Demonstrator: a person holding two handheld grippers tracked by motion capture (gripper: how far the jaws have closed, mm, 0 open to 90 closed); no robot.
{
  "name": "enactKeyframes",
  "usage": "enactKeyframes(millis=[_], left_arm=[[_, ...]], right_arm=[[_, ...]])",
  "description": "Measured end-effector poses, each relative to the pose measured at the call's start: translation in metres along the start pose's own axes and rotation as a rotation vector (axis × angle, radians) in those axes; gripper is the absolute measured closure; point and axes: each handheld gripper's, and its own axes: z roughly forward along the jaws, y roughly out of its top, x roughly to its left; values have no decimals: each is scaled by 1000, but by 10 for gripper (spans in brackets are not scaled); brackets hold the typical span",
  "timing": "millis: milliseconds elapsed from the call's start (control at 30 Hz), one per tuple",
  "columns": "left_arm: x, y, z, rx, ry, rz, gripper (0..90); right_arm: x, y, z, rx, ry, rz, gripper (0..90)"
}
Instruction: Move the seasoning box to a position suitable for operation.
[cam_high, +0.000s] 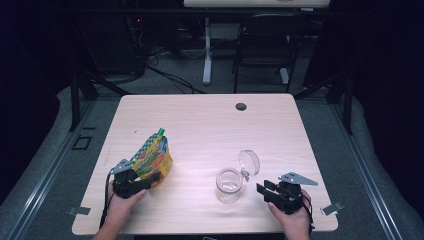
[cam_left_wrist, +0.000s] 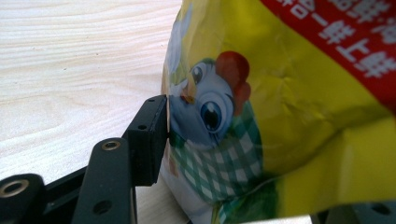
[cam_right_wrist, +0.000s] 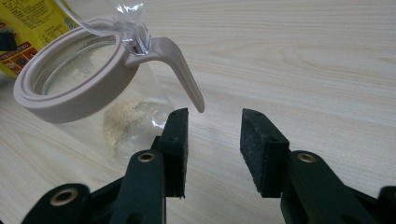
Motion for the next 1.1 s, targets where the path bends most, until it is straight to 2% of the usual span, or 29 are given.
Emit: enactKeyframes(millis=[233,300,567,1033,1100], left_arm=[[-1,-1,4,0,20,2,446],[0,-1,8,-10,21,-16,440],[1,-1,13,-25,10,-45,422],[3,-1,17,-34,0,-64,390],[3,-1,17,-45,12,-66,372]], right_arm=[[-1,-2,0,4,-6,4,624],[-1,-2,-1,2,-7,5,624],[-3,-4,-4,1,-17,10,624],[-4,-5,-6,0,-28,13,624],[-3,-6,-6,-1,-26,12,624]])
